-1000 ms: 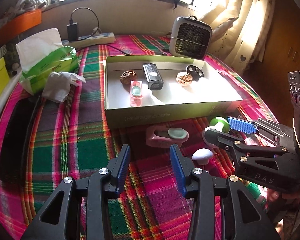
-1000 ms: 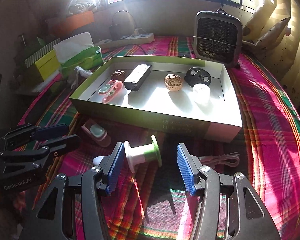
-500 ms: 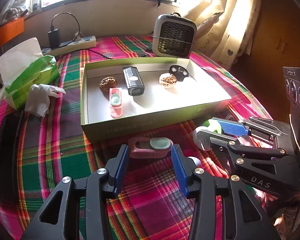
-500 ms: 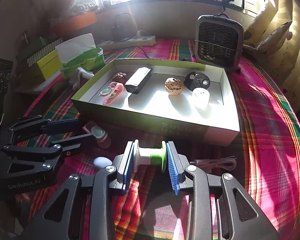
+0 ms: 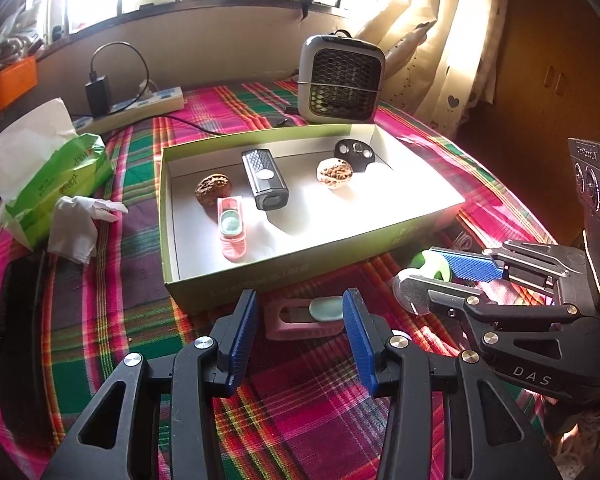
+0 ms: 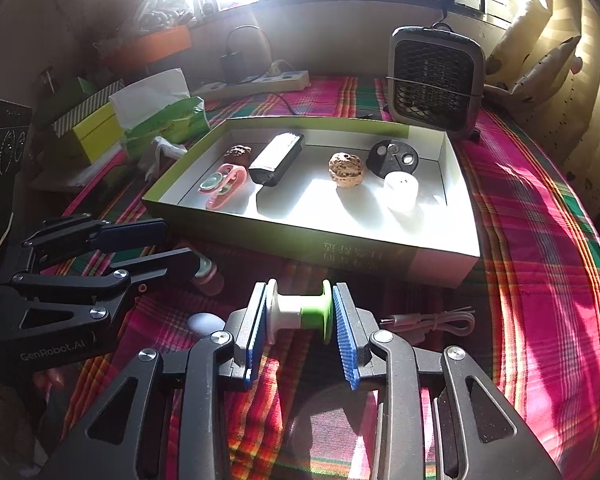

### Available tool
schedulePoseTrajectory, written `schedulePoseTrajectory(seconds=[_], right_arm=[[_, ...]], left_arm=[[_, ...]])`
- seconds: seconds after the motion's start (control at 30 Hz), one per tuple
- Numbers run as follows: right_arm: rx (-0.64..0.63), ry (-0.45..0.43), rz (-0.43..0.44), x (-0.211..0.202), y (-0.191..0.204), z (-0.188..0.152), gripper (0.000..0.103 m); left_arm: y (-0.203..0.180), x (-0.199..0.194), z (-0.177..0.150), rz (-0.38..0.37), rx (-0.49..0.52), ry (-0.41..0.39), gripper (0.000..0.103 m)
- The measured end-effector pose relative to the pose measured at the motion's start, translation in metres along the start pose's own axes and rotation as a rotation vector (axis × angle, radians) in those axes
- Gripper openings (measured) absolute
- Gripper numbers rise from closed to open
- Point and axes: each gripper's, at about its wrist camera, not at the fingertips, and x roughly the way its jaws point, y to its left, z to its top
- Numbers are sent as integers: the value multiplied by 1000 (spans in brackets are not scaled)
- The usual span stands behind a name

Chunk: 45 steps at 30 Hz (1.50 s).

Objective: Organize objects
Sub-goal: 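Close the left gripper on the second pink holder while the right gripper holds the spool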

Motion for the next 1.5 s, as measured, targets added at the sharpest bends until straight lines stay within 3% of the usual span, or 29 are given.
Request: schedulePoseTrajectory(seconds=[0.43,0.8,1.1,1.5], right_arm=[[15,-4,15,-1,-3,-2,33],[18,-1,19,-4,-4,-4,33],[22,-5,29,-4,-6,-5,33],[11,-5,29,-4,-6,-5,33]], left_arm=[[-9,-12,-15,-92,7,30,42],[-3,-5,-5,-11,45,2,42],[-14,11,-2,-35,152,41,43],[-15,24,1,-12,142,54,42]])
